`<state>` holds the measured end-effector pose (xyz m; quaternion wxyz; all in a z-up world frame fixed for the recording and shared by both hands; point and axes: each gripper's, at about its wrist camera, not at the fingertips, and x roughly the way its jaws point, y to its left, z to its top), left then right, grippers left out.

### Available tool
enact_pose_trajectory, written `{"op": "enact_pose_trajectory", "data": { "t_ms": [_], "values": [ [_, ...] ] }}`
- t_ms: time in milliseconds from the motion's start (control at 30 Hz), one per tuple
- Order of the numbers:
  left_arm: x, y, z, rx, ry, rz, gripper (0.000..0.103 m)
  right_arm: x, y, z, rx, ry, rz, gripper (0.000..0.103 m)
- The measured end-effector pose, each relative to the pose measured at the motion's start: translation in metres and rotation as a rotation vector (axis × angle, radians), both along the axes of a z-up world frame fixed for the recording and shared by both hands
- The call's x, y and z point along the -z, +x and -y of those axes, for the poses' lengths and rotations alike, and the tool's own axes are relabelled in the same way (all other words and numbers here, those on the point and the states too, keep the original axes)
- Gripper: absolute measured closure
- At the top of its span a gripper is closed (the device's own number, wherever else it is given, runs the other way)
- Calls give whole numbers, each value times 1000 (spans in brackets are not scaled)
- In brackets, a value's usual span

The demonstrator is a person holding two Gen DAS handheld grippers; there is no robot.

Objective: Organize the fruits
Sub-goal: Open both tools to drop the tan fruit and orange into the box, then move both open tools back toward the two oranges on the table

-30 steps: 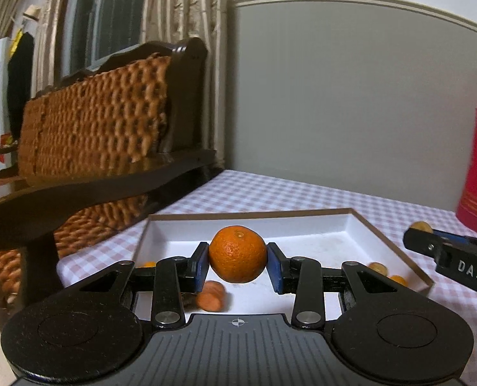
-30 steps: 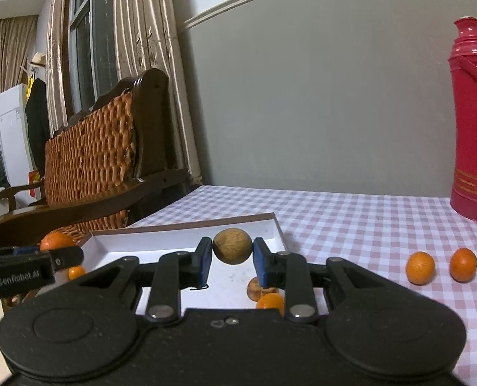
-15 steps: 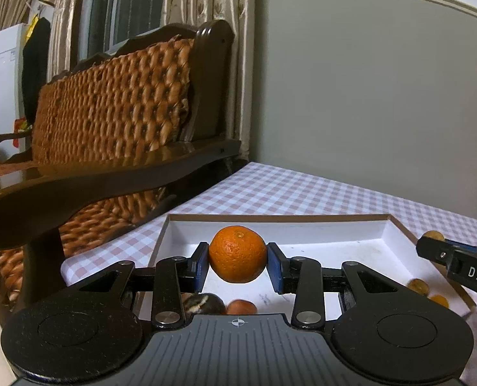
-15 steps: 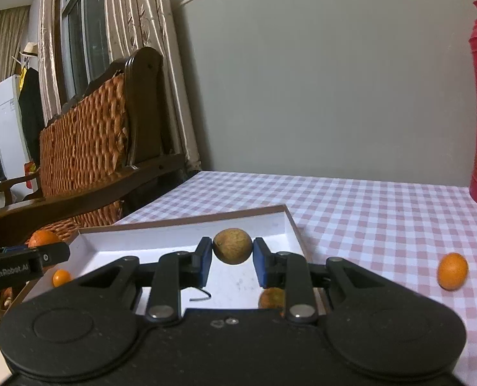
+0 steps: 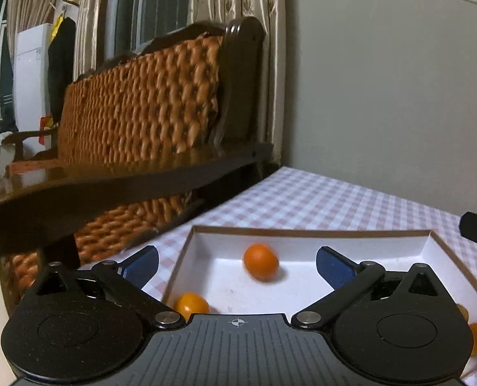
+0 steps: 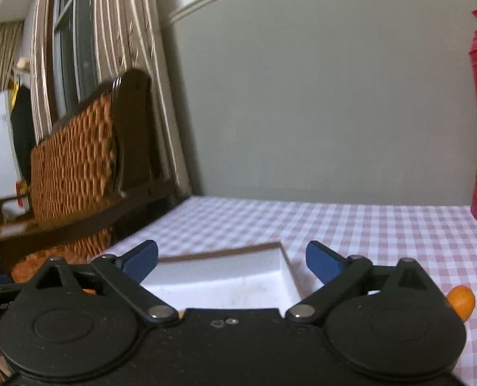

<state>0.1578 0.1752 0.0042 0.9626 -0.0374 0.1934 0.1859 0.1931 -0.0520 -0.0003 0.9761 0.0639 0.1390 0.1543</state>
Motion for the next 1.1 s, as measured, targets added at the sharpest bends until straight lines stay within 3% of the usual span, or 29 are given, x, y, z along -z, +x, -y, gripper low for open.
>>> {"op": "enact_pose_trajectory", "data": {
  "t_ms": [100,500,933,1100],
  "values": [
    [-3,-4,-3,12,-33,4,0,-4,-2,7,4,18,6,6],
    [-6,-16,6,44,-9,-3,0,-8,-6,7,-23,-8,-20,6],
    [-11,-24,31,80,36,0,0,-10,-16,28,3,3,-46,6],
    [-14,-26,57,132,73,5,0,-8,-25,44,37,-58,-18,6]
  ]
}}
